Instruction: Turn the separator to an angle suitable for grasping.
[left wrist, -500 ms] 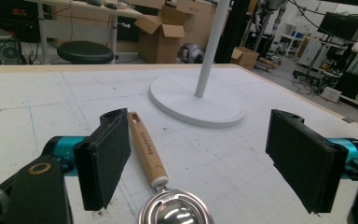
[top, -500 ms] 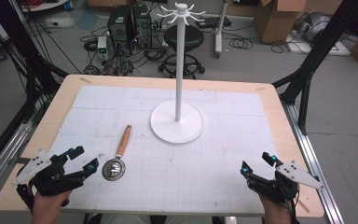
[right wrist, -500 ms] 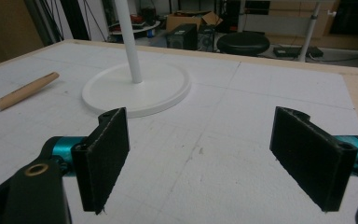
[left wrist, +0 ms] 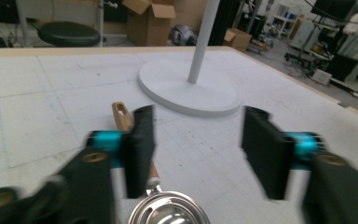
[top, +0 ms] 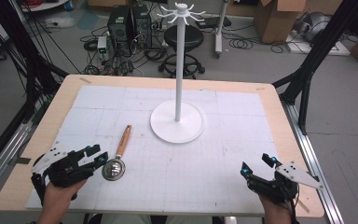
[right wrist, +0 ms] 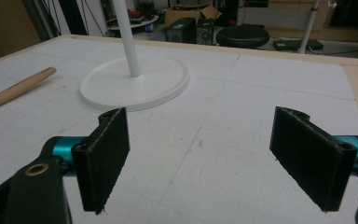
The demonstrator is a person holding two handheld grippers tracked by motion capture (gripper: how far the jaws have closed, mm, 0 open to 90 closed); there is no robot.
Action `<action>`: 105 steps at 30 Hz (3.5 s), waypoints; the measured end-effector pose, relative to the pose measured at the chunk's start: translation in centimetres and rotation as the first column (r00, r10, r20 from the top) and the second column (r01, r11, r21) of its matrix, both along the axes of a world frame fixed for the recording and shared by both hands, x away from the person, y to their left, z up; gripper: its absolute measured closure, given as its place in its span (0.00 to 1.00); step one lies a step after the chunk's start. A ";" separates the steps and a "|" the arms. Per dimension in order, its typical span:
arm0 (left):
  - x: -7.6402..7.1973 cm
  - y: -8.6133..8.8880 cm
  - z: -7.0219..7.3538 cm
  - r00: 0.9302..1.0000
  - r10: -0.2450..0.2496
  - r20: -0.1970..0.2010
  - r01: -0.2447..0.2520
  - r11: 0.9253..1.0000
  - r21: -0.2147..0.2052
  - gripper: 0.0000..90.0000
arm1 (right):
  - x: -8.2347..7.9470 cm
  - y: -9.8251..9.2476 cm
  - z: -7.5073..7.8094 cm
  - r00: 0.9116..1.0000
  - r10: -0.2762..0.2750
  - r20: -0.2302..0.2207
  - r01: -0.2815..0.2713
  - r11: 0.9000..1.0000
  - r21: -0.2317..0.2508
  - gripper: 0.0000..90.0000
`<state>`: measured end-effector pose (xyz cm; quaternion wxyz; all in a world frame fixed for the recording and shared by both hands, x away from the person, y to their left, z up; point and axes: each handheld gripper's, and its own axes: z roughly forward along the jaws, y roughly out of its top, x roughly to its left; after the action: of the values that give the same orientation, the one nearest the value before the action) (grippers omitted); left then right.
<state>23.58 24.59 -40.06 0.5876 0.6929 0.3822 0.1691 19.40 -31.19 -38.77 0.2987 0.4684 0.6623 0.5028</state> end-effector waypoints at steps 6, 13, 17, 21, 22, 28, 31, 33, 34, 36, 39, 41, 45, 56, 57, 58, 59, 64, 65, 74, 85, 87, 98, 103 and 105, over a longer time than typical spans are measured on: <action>1.6 -1.9 -0.8 0.998 -0.024 -0.050 0.029 0.993 0.116 0.99 | 0.2 0.3 -0.1 1.000 0.004 -0.007 -0.004 1.000 -0.013 0.21; 4.1 -5.9 -2.3 0.990 -0.034 -0.134 0.069 0.962 0.264 1.00 | 0.3 0.6 -0.2 1.000 0.013 -0.019 -0.014 1.000 -0.025 0.22; 5.1 -6.9 -3.3 0.984 0.001 -0.180 0.059 0.944 0.325 1.00 | 0.3 0.5 -0.3 1.000 0.010 -0.022 -0.010 1.000 -0.021 0.22; 5.5 -6.8 -3.7 0.980 0.033 -0.198 0.048 0.920 0.389 1.00 | 0.3 0.5 -0.3 1.000 0.008 -0.024 -0.009 1.000 -0.020 0.22; 5.5 -6.6 -3.8 0.979 0.037 -0.198 0.047 0.914 0.404 1.00 | 0.3 0.5 -0.3 1.000 0.008 -0.027 -0.009 1.000 -0.018 0.22; 5.3 -6.0 -4.3 0.977 0.045 -0.210 0.052 0.900 0.432 1.00 | 0.3 0.5 -0.3 1.000 0.011 -0.025 -0.011 1.000 -0.024 0.22; 5.1 -5.8 -4.4 0.977 0.048 -0.207 0.045 0.906 0.421 1.00 | 0.2 0.5 -0.2 1.000 0.009 -0.028 -0.009 1.000 -0.020 0.22; 5.0 -5.6 -4.4 0.977 0.042 -0.207 0.050 0.906 0.421 1.00 | 0.2 0.5 -0.2 1.000 0.008 -0.029 -0.009 1.000 -0.019 0.22; 4.9 -5.6 -4.4 0.978 0.042 -0.205 0.049 0.906 0.421 1.00 | 0.2 0.5 -0.2 1.000 0.007 -0.029 -0.008 1.000 -0.019 0.22; 4.7 -5.4 -4.5 0.978 0.041 -0.206 0.049 0.909 0.415 1.00 | 0.2 0.5 -0.2 1.000 0.008 -0.029 -0.008 1.000 -0.019 0.22; 4.6 -5.0 -4.5 0.977 0.045 -0.210 0.044 0.915 0.400 1.00 | 0.2 0.5 -0.2 1.000 0.008 -0.029 -0.008 1.000 -0.020 0.22; 4.5 -4.8 -4.6 0.977 0.044 -0.210 0.043 0.918 0.395 1.00 | 0.2 0.5 -0.2 1.000 0.009 -0.028 -0.009 1.000 -0.020 0.22; 4.3 -4.5 -4.5 0.976 0.038 -0.216 0.052 0.917 0.395 1.00 | 0.2 0.4 -0.2 1.000 0.007 -0.027 -0.007 1.000 -0.019 0.22; 5.8 -2.0 -2.0 0.976 0.082 -0.203 -0.028 0.967 0.254 1.00 | 0.2 0.5 -0.3 0.999 0.009 -0.035 -0.010 1.000 -0.017 0.22; 6.4 -1.8 -2.2 0.970 0.088 -0.226 -0.028 0.966 0.257 1.00 | 0.2 0.5 -0.3 0.999 0.011 -0.033 -0.011 1.000 -0.020 0.22; 6.8 -1.8 -2.5 0.966 0.089 -0.243 -0.023 0.964 0.263 1.00 | 0.3 0.6 -0.3 0.999 0.014 -0.033 -0.015 1.000 -0.023 0.22; 7.1 -1.9 -2.7 0.962 0.083 -0.260 -0.010 0.962 0.272 1.00 | 0.3 0.6 -0.3 0.999 0.014 -0.033 -0.015 1.000 -0.023 0.22; 7.8 -2.6 -3.6 0.952 0.073 -0.298 0.034 0.939 0.341 1.00 | 0.3 0.5 -0.3 0.999 0.010 -0.036 -0.011 1.000 -0.022 0.22; 7.7 -2.5 -3.6 0.950 0.077 -0.303 0.035 0.937 0.349 1.00 | 0.2 0.4 -0.3 0.999 0.008 -0.036 -0.008 1.000 -0.021 0.22; 6.1 -2.8 -4.0 0.967 0.066 -0.247 0.050 0.898 0.438 1.00 | 0.2 0.5 -0.2 0.999 0.007 -0.038 -0.008 1.000 -0.018 0.22; 4.3 -2.7 -4.0 0.972 0.048 -0.230 0.065 0.886 0.460 1.00 | 0.1 0.5 -0.2 0.999 0.004 -0.037 -0.005 1.000 -0.018 0.22; 4.0 -2.6 -3.9 0.972 0.043 -0.231 0.071 0.885 0.460 1.00 | 0.1 0.5 -0.2 0.999 0.002 -0.040 -0.002 1.000 -0.015 0.22; 3.5 -4.1 -2.1 0.987 0.005 -0.164 0.060 0.919 0.389 1.00 | 0.2 0.6 -0.3 0.999 0.014 -0.044 -0.015 1.000 -0.019 0.25; 4.9 -6.2 -3.5 0.980 0.017 -0.198 0.071 0.901 0.428 1.00 | 0.1 0.6 -0.3 0.999 0.014 -0.043 -0.015 1.000 -0.018 0.25; 5.1 -6.5 -3.8 0.977 0.022 -0.213 0.079 0.887 0.454 1.00 | 0.1 0.4 -0.3 0.999 0.013 -0.041 -0.014 1.000 -0.016 0.25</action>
<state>28.64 18.13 -43.91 0.3650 0.8319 0.3814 0.1712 19.53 -30.74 -39.07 0.2855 0.4716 0.6754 0.4898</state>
